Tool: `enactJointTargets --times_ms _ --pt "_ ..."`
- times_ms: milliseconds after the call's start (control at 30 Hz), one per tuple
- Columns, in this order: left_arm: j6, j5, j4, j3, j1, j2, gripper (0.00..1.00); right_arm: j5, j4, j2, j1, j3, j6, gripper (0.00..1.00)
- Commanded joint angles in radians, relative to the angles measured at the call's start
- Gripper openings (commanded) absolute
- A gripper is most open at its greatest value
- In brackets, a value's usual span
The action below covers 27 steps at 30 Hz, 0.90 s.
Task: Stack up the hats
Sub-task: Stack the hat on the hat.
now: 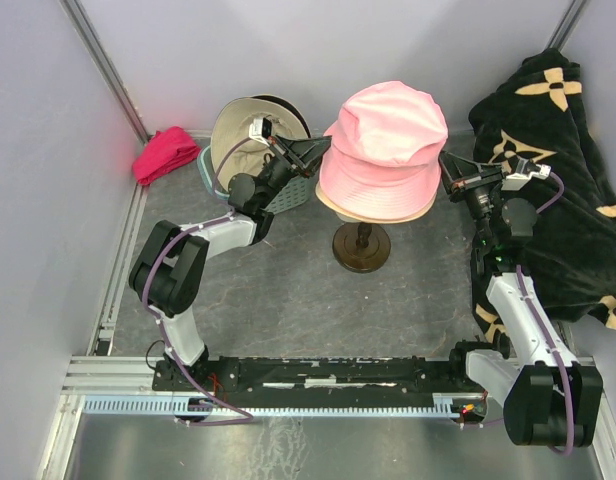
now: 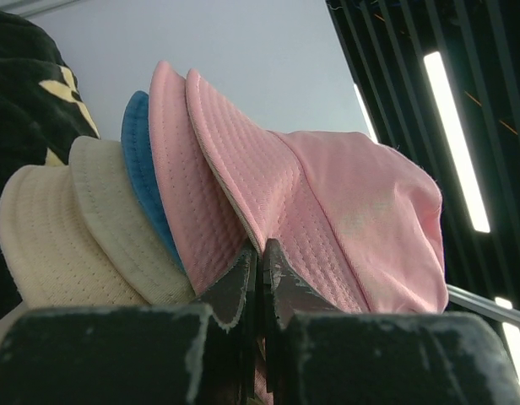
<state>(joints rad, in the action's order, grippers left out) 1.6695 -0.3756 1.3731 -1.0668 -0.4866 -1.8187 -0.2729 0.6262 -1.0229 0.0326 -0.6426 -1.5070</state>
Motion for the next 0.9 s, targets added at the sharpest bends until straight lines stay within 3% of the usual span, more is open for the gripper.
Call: enactJointTargets --times_ms 0,167,400,500,867 --pt "-0.119 -0.054 -0.257 0.068 0.015 -0.062 0.03 0.007 -0.298 -0.046 0.015 0.077 0.117 0.02" --pt "-0.094 -0.052 -0.240 0.051 0.014 -0.064 0.05 0.017 -0.272 -0.030 0.015 0.078 0.112 0.05" --pt "-0.055 -0.052 -0.203 0.039 0.015 -0.068 0.28 0.029 -0.220 -0.010 0.015 0.086 0.091 0.30" --pt "-0.054 -0.052 -0.202 0.042 0.015 -0.062 0.34 0.035 -0.214 0.004 0.016 0.085 0.090 0.36" --pt "-0.048 -0.037 -0.203 0.053 0.031 -0.028 0.50 0.099 -0.282 0.079 0.018 0.100 0.112 0.40"
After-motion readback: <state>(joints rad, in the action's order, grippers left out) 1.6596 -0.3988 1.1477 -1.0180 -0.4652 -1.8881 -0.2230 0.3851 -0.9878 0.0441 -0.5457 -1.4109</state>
